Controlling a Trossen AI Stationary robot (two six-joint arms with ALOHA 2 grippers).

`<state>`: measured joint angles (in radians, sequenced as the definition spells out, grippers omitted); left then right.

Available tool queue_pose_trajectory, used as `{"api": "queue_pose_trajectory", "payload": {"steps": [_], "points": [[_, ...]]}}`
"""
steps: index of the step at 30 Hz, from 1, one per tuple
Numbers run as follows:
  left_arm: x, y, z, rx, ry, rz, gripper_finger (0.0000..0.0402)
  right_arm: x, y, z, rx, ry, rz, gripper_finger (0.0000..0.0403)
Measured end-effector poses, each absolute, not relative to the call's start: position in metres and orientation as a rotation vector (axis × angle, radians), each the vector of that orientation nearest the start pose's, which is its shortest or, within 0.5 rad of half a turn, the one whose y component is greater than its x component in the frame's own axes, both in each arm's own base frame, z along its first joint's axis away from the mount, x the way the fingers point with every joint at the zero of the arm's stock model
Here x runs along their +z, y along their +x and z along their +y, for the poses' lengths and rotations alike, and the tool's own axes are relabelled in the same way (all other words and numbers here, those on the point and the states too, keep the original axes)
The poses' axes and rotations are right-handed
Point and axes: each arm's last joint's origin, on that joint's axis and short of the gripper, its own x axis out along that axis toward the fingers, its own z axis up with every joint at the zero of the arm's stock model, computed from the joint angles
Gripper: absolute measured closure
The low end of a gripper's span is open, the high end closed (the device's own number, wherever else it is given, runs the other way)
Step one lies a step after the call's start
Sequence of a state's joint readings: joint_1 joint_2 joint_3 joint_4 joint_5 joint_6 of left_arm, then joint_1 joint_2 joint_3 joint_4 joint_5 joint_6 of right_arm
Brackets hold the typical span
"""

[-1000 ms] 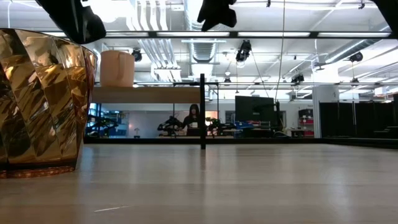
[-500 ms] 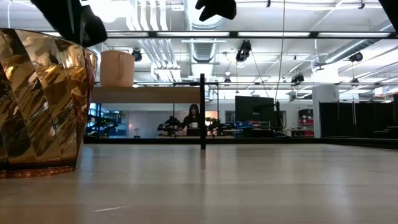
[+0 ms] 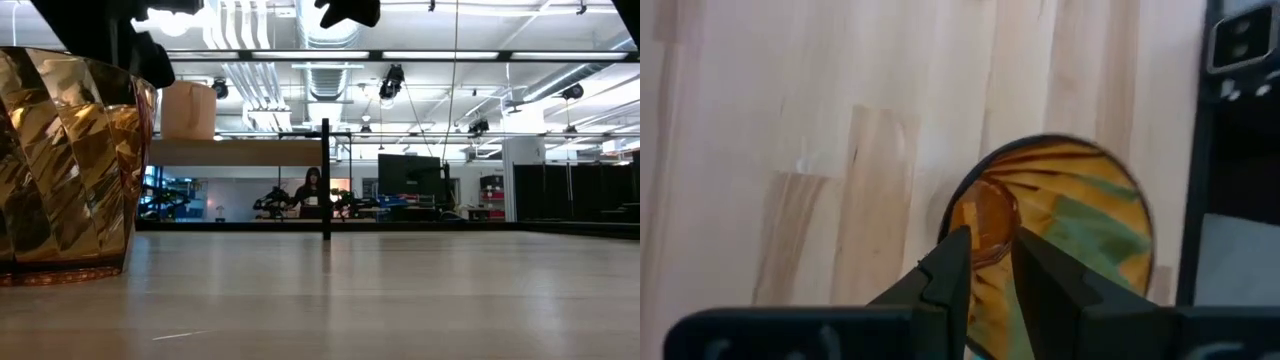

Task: Stack small to large cups/mugs on shelf
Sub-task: Put the brown cup on the shelf

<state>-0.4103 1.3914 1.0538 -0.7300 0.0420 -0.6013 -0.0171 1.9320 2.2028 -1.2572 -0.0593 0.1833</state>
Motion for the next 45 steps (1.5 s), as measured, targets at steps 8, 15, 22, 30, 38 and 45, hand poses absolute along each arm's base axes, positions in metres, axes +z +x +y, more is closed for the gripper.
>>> {"api": "queue_pose_trajectory", "payload": {"steps": [8,15,22,30,38,45], "points": [[0.263,0.244,-0.106,-0.046,-0.354,1.083,0.034,0.393,0.387,-0.005,-0.047,0.196,0.988,0.0252],[0.262,0.243,-0.104,-0.029,-0.335,1.082,0.034,0.393,0.386,-0.005,-0.038,0.179,0.989,0.0252],[0.259,0.241,-0.103,-0.021,-0.329,1.099,0.034,0.393,0.386,-0.005,-0.037,0.178,0.989,0.0252],[0.252,0.24,-0.103,-0.004,-0.316,1.118,0.034,0.393,0.387,-0.005,-0.037,0.178,0.986,0.0252],[0.251,0.24,-0.103,0.0,-0.313,1.115,0.034,0.394,0.387,-0.005,-0.038,0.181,0.982,0.0252],[0.246,0.239,-0.102,0.006,-0.307,1.131,0.034,0.394,0.387,-0.005,-0.039,0.181,0.981,0.0252]]}}
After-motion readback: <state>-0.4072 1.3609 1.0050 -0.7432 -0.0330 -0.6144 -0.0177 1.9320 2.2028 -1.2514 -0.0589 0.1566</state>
